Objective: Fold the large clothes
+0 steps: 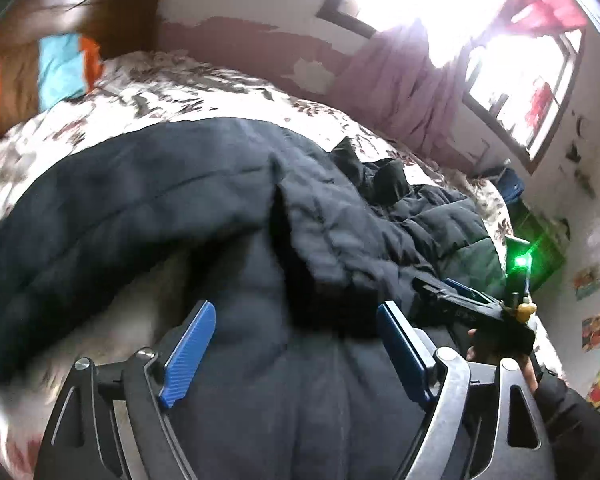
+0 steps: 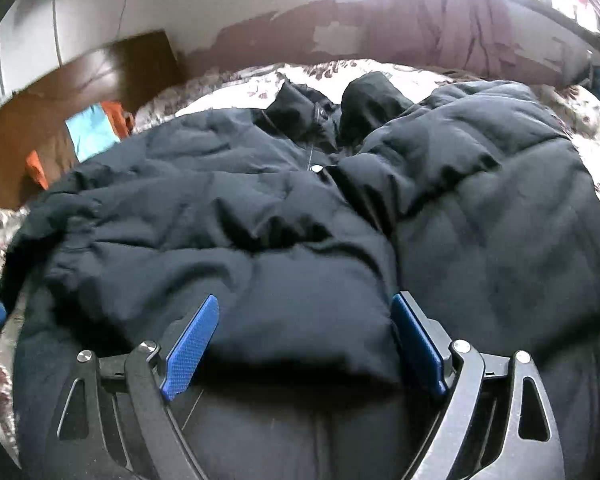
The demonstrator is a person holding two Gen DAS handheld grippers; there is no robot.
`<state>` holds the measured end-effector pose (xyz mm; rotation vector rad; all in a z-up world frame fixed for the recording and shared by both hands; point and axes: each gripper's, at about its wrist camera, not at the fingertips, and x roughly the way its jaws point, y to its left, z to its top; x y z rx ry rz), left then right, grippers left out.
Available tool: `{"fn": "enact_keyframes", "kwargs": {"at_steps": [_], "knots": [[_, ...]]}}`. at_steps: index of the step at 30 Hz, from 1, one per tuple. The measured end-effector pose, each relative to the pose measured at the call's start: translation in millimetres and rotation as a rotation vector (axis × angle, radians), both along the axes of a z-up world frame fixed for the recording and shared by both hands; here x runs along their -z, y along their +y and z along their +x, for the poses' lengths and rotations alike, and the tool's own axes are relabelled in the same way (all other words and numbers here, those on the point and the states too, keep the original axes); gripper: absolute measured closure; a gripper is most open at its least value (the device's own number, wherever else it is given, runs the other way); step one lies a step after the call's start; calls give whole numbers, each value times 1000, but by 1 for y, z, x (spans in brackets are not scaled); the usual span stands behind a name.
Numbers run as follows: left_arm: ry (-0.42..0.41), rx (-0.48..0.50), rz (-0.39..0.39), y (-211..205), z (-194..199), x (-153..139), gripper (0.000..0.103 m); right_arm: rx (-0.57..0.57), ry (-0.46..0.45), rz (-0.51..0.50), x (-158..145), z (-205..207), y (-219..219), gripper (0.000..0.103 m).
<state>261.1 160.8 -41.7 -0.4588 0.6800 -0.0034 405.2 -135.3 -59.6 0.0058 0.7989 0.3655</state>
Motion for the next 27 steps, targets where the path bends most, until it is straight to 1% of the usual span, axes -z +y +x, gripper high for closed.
{"fn": "enact_keyframes", "kwargs": {"at_steps": [1,3,5,8,9,10,11,13,14,17,20,23,27], "knots": [[2,-23,-24,5,-13,3,18,8,-7,6,-1,-4,-3,18],[-2,-78,-74,20,-34,8,16,34,-7,14,-1,-11,-10,14],[-24,-153,-142,39,-57,17,11,55,2,11,-1,-16,-13,14],[-42,-267,-263,72,-80,35,11,78,12,-46,0,-21,-10,14],[-39,-289,-293,78,-83,40,11,84,13,-77,1,-22,-6,14],[-46,-314,-343,88,-87,43,11,86,14,-105,0,-26,-1,14],[-74,-330,-397,100,-90,46,11,86,16,-133,0,-26,3,14],[-125,-363,-470,121,-92,49,11,84,17,-192,-3,-29,13,14],[-140,-371,-488,127,-94,51,11,83,12,-223,-5,-28,19,14],[-166,-395,-584,153,-89,63,11,70,-26,-285,-15,-27,38,14],[-184,-423,-692,166,-84,76,11,52,-71,-336,-27,-22,61,14],[-202,-442,-738,171,-90,84,11,56,-76,-305,-39,-11,82,14],[-207,-468,-743,173,-89,87,11,99,-30,-204,-46,13,108,14]]}}
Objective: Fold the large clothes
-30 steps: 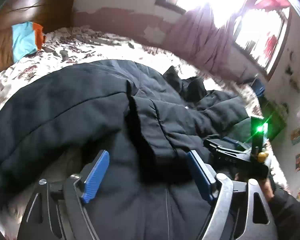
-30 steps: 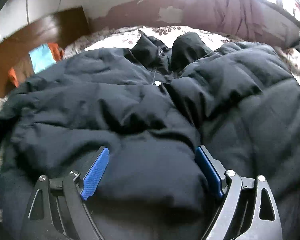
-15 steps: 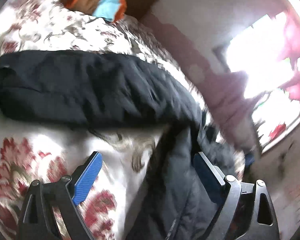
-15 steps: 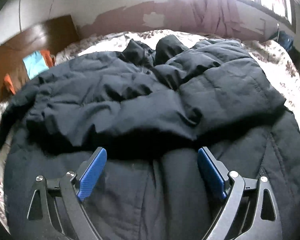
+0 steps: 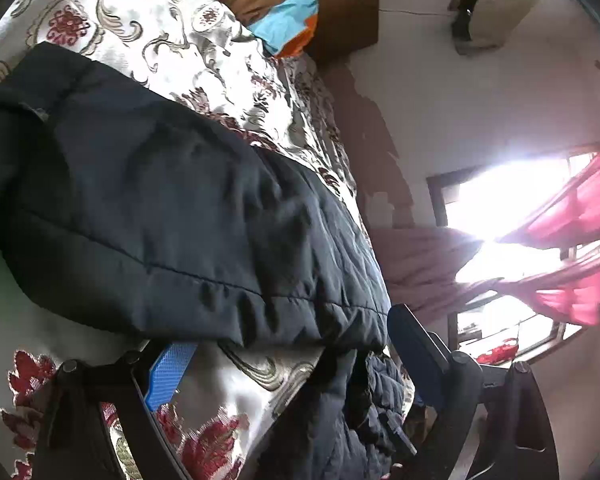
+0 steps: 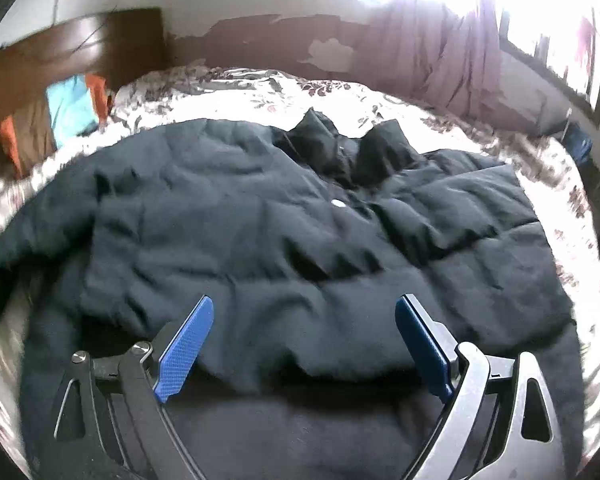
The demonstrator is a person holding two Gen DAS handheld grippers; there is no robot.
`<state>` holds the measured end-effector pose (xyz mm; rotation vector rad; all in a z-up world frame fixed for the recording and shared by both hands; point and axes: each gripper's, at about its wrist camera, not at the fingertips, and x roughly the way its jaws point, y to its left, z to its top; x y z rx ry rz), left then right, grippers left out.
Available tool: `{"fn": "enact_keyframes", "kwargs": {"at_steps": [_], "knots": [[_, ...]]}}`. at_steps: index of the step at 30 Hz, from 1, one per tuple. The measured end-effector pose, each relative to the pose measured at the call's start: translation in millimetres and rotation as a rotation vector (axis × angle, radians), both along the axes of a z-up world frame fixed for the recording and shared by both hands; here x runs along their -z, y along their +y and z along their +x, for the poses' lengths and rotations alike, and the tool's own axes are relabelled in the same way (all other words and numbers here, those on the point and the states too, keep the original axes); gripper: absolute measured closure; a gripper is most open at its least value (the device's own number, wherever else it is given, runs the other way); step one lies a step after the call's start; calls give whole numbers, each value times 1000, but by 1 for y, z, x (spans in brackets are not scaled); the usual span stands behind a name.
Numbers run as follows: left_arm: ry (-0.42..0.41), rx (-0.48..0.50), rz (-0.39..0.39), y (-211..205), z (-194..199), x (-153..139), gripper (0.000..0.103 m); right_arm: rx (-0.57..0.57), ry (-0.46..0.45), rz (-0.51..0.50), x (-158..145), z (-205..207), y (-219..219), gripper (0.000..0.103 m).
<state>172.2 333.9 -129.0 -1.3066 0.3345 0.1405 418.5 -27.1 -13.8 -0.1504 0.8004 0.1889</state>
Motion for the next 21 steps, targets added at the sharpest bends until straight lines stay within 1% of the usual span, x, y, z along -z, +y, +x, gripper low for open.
{"fn": "enact_keyframes", "kwargs": {"at_steps": [3,5,9,11,12,13,14,15,16,17,18,20,21], "knots": [[-7,-57,-40,11,-3,7,11,16,27,45,5,20,16,14],[-11,-70,-61,18,-1,9,11,18,47,45,12,34,29,14],[-23,-74,-46,20,-1,8,11,-20,75,-30,31,42,57,14],[-26,-100,-18,23,-2,6,16,-32,80,-62,43,39,66,14],[-22,-110,-9,25,-4,6,21,-32,75,-67,49,36,66,14],[-13,-126,-2,28,-6,6,30,-30,70,-64,50,33,66,14],[-3,-140,-4,31,-6,8,36,-21,63,-50,54,31,63,12],[2,-151,-6,32,-10,10,52,-9,62,-36,55,29,60,8],[10,-175,-12,36,-13,12,74,6,65,-9,57,28,55,6],[18,-207,-24,40,-17,17,84,15,72,9,59,29,51,2],[24,-236,-45,46,-21,22,91,17,81,24,60,31,47,2],[5,-253,-77,52,-24,28,94,16,94,45,60,33,44,2],[-3,-258,-72,53,-24,27,94,15,97,47,59,33,43,2]]}}
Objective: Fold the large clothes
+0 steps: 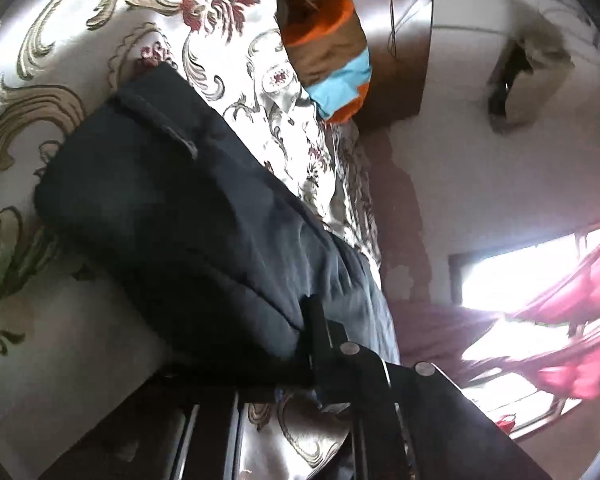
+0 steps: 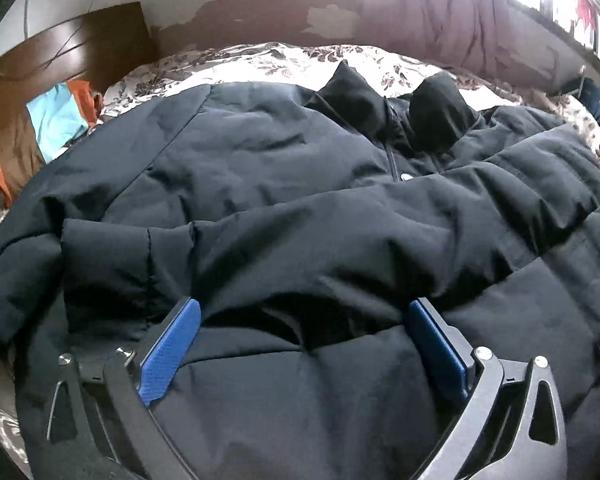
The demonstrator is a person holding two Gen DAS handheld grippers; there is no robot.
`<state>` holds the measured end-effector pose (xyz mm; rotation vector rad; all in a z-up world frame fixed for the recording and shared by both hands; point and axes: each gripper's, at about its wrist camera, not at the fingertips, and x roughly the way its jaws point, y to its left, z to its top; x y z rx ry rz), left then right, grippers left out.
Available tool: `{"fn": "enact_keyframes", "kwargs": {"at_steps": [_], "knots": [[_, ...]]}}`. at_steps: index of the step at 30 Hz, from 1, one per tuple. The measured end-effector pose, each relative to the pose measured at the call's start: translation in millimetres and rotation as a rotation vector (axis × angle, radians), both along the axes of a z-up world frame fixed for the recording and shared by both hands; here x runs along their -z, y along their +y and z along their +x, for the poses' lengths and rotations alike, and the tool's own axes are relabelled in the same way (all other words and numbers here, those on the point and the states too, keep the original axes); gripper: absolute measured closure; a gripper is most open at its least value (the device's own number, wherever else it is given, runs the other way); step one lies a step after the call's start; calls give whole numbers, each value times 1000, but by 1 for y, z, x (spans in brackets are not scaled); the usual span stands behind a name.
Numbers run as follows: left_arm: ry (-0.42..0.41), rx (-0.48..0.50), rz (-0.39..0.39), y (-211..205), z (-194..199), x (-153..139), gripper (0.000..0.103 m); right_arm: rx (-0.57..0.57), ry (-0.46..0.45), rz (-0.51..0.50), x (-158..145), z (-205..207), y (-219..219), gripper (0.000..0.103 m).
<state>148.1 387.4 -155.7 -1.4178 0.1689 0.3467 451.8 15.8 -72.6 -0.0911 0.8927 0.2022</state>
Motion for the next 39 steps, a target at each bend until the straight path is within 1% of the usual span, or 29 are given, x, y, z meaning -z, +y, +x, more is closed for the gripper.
{"fn": "enact_keyframes", "kwargs": {"at_steps": [1,4,5,6,8,10,12,13,15,16,18,20,21,22,23,24,26,28,29,31,33,35,36,38,39], "knots": [[2,3,18,0,1,-4,95,-1,6,5,-3,0,-1,2],[8,8,134,-3,2,-24,95,-7,12,61,-20,-5,-14,2],[-4,9,178,-4,1,-35,95,-14,8,81,-27,-8,-20,2],[-13,10,197,-5,1,-41,95,-25,0,101,-35,-13,-29,2],[-33,15,279,-8,-1,-64,95,-35,-16,114,-48,-23,-48,2],[-17,37,424,-18,3,-99,95,-47,-29,117,-58,-32,-71,2],[-11,69,553,-32,8,-134,95,-45,-44,105,-64,-40,-99,2],[-6,88,629,-44,11,-156,95,-36,-56,99,-67,-44,-115,2],[-2,117,729,-64,15,-187,95,-7,-71,104,-72,-50,-149,2],[-2,145,803,-81,24,-211,95,12,-76,117,-73,-54,-166,2],[-4,192,907,-111,37,-245,95,43,-84,152,-75,-59,-199,2],[-8,245,995,-144,52,-274,95,63,-97,174,-73,-64,-231,2],[-10,265,1021,-157,57,-283,95,74,-103,185,-72,-66,-246,2],[-10,305,1073,-182,67,-298,95,83,-105,195,-70,-67,-255,2],[-6,337,1112,-201,76,-308,95,93,-107,217,-68,-67,-267,2],[-4,364,1134,-216,80,-314,95,101,-110,236,-65,-67,-276,2],[6,468,1194,-261,103,-324,95,114,-125,257,-62,-67,-289,2],[4,536,1225,-293,116,-326,95,123,-154,281,-62,-69,-301,2],[6,593,1241,-317,128,-326,95,130,-176,299,-62,-71,-307,2],[19,663,1263,-346,144,-322,95,149,-204,376,-61,-73,-322,2],[39,751,1270,-381,165,-312,95,160,-207,457,-55,-76,-336,2],[66,817,1256,-406,185,-298,95,183,-171,529,-42,-69,-350,2],[79,842,1251,-412,190,-290,95,190,-155,575,-35,-66,-356,2],[131,917,1235,-435,210,-270,95,195,-146,635,-22,-63,-362,2],[151,953,1220,-438,215,-259,95,194,-146,649,-18,-63,-362,2]]}}
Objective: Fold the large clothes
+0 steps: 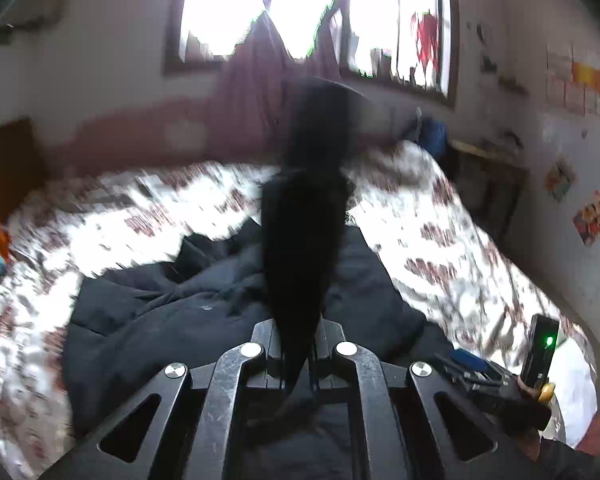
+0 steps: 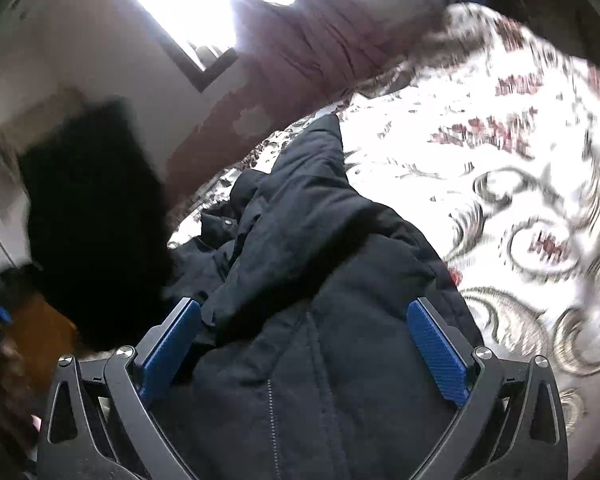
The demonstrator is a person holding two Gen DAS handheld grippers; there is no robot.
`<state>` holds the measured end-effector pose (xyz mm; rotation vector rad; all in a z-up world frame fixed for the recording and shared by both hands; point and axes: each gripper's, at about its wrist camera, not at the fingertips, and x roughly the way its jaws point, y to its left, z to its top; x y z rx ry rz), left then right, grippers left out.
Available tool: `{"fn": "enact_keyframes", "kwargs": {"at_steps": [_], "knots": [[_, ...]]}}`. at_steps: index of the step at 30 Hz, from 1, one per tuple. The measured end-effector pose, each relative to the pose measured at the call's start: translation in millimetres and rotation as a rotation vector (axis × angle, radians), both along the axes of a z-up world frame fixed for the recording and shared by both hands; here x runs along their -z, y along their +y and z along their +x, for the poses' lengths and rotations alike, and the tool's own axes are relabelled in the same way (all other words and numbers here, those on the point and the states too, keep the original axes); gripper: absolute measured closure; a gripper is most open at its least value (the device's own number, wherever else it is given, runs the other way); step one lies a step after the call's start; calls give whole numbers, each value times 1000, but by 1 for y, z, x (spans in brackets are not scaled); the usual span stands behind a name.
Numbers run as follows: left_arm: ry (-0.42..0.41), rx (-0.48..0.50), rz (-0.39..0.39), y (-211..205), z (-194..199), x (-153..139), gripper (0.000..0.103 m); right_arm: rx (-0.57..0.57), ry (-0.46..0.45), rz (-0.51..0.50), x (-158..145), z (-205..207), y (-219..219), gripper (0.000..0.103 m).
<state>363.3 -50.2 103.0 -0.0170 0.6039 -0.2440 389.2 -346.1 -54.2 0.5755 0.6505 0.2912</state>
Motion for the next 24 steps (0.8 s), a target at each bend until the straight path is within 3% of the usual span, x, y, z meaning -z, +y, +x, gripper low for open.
{"fn": "enact_keyframes", "kwargs": {"at_steps": [5,9,14,15,17,18,19,21,24], "knots": [[157,60,55,-33,17,53,95,-27,-18,40,5,6,-1,1],[234,101,109,-49,20,86,93,-37,-25,117,10,12,-11,1],[290,140,66,-48,16,109,80,-45,-26,189,15,12,-21,1],[298,146,60,-47,14,112,73,-47,-26,193,15,14,-21,1],[303,153,56,-48,10,115,46,-50,-24,194,16,14,-21,1],[297,152,54,-48,8,115,19,-52,-24,194,16,13,-21,1],[266,148,43,-47,1,112,11,-55,-23,191,16,13,-21,1],[245,153,29,-45,-5,107,11,-61,-17,174,14,11,-21,1],[258,122,30,-38,-10,102,11,-60,-8,55,4,7,-9,2]]}}
